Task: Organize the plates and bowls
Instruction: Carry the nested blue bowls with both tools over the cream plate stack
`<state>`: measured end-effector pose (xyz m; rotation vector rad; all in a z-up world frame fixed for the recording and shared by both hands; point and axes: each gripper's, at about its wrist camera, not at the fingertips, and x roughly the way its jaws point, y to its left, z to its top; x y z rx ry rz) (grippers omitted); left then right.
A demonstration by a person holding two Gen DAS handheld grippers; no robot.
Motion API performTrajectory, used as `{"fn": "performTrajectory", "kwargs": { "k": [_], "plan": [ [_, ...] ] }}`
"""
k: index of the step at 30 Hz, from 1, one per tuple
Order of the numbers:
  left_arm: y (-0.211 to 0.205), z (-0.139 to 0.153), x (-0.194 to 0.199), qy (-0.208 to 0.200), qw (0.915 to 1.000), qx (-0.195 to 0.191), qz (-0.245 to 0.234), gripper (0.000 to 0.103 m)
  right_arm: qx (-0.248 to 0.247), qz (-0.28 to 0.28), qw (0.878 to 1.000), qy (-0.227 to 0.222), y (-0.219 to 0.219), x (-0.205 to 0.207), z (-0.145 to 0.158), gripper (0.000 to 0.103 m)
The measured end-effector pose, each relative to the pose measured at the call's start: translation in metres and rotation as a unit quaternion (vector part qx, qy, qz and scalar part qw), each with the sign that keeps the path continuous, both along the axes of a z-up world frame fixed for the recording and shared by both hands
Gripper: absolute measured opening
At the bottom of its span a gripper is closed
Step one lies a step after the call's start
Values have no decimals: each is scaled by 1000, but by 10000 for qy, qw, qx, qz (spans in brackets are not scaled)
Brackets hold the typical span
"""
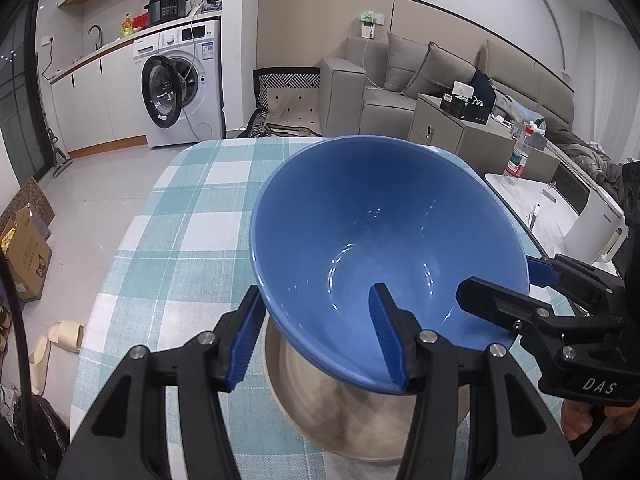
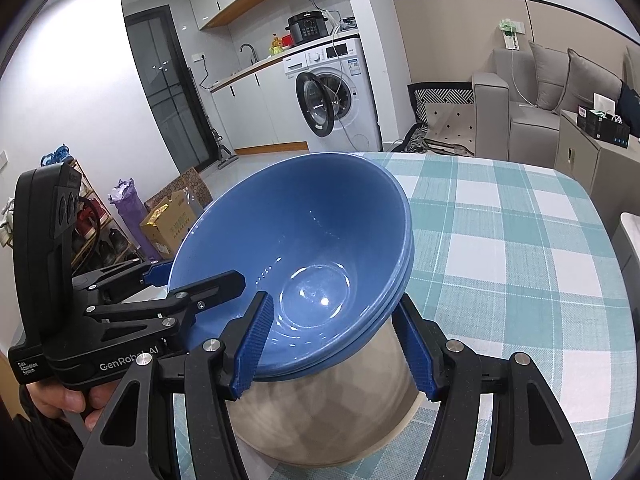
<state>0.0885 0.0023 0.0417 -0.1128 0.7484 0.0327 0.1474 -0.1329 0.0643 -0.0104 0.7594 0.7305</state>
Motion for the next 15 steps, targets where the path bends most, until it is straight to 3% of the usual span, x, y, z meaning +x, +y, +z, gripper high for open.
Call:
{"fn": "performTrajectory", "kwargs": {
  "k": [15],
  "plan": [
    [0,-11,6,179,9998,-43,-27,53,-56,-27,9999,97,0,5,-7,64]
  ]
}}
